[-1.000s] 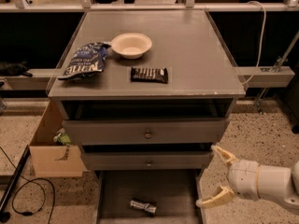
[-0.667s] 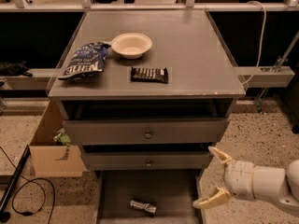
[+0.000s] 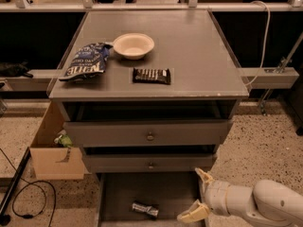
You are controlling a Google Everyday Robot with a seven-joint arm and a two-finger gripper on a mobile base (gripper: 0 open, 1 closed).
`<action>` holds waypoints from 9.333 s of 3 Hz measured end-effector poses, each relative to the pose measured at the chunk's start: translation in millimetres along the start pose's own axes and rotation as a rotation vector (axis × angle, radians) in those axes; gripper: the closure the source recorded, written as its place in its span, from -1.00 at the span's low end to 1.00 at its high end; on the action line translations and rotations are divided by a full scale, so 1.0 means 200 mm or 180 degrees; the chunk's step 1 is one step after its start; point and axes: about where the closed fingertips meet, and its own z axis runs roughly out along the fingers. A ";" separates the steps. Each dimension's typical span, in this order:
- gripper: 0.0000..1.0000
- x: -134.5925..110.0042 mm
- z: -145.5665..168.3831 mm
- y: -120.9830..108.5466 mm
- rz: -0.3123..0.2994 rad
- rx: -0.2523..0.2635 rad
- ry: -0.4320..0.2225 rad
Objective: Pick redbull can from bottom drawer and place on counter
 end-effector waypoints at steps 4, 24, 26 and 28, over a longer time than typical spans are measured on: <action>-1.00 0.36 0.47 -0.10 0.0053 0.0082 -0.0018; 1.00 0.72 1.03 -0.02 -0.0650 0.0103 -0.0115; 1.00 0.46 0.44 0.02 -0.1084 0.0464 -0.0151; 1.00 0.28 0.32 -0.04 -0.1283 0.0570 -0.0197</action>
Offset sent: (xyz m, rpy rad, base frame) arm 0.0448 0.0089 -0.1366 -0.0142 -0.0226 -0.0588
